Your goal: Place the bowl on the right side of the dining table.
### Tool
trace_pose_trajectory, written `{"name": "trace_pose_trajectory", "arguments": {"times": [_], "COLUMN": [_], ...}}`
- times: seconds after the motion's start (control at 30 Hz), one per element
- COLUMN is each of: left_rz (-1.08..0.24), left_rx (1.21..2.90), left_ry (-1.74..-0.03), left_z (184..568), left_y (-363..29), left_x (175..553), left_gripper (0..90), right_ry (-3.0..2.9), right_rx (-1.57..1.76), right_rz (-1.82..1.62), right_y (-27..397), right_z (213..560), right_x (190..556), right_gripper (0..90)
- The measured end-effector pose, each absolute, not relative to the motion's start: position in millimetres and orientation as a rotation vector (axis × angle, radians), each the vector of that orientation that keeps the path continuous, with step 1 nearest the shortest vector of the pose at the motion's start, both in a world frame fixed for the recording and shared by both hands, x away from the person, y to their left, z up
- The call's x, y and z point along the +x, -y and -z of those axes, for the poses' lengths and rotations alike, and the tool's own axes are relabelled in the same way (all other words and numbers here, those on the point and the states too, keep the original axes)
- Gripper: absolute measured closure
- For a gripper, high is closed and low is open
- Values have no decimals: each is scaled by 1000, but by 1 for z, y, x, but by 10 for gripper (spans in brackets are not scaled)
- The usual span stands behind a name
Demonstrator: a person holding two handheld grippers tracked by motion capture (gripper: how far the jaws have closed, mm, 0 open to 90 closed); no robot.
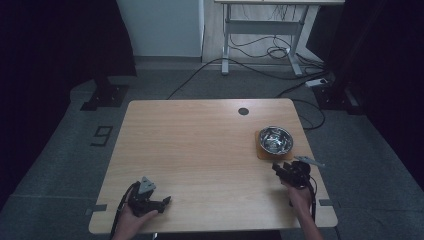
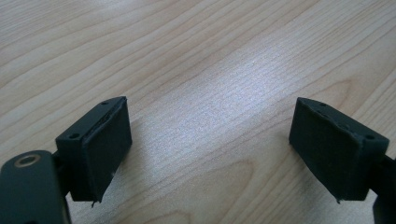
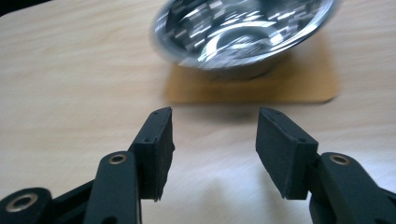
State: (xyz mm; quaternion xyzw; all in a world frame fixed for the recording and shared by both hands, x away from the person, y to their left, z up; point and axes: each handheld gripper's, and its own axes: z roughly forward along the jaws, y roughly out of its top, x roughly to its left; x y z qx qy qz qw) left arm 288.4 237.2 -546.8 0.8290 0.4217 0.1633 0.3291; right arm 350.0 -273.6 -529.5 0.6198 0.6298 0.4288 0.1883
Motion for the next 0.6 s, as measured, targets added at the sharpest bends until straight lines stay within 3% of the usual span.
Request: {"name": "trace_pose_trajectory", "arguments": {"times": [0.6], "left_rz": [-427], "left_rx": [2170], "left_ry": [-1103], "left_z": [547], "left_y": [-237], "left_x": [288], "left_gripper": [126], "right_ry": [-2114], "right_rx": [1444], "right_rz": [-1300], "right_y": [201], "right_z": [541], "right_x": [323], "right_gripper": [395]}}
